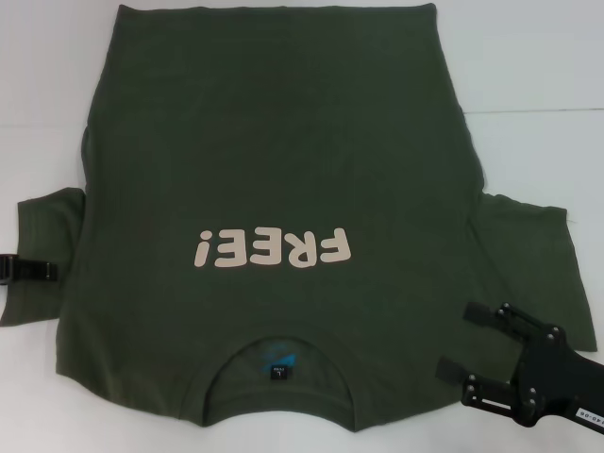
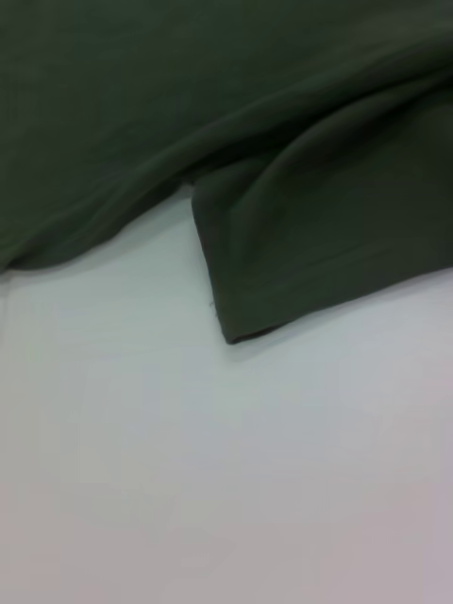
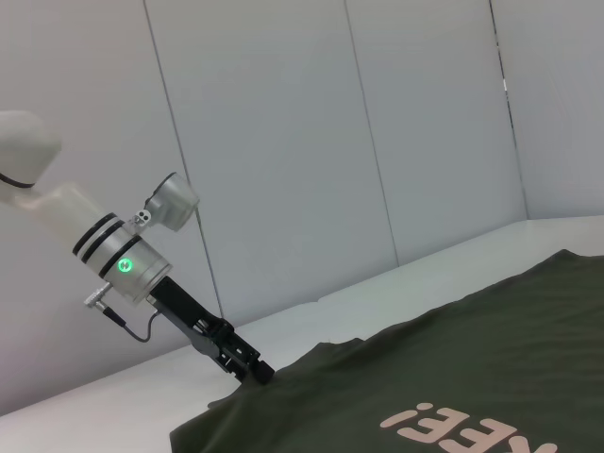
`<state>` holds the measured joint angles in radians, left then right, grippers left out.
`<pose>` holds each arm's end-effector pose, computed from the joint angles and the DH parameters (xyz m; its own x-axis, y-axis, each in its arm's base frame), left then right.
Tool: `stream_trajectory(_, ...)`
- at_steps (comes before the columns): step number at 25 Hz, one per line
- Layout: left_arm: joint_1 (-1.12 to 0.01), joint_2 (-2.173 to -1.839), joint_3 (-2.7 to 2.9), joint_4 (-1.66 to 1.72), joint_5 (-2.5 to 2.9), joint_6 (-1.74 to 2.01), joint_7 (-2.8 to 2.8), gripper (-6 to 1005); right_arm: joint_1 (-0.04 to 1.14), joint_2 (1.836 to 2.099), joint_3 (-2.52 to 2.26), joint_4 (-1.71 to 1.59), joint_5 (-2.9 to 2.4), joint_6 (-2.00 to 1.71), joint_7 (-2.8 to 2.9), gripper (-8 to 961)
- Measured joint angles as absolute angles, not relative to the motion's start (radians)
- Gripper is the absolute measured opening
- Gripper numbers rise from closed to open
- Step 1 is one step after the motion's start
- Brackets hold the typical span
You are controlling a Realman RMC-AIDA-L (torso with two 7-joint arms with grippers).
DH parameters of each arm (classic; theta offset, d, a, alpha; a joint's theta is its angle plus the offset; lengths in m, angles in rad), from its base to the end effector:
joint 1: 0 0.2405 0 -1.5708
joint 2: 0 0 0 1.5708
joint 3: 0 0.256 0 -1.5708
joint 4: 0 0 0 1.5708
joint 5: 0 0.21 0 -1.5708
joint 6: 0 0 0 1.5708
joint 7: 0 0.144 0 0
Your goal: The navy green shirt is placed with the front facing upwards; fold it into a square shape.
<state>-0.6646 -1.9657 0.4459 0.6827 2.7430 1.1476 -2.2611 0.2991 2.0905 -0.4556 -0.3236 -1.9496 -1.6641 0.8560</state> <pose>-0.3587 0.3811 0.0752 0.3331 0.8675 0.3695 0.8669 -0.1277 -0.4818 0.3215 0.2299 -0.0289 0.6675 -0.2239 -0.7101 -0.5266 -0.8162 -0.2376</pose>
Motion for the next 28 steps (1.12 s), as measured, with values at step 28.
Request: stream_trajectory(28,-0.679,-1.961,0.445,0.66,2.747,1.182,-2.291,699,0.298,2.09,-0.456,-0.324,-1.948,-1.664,0.856,924)
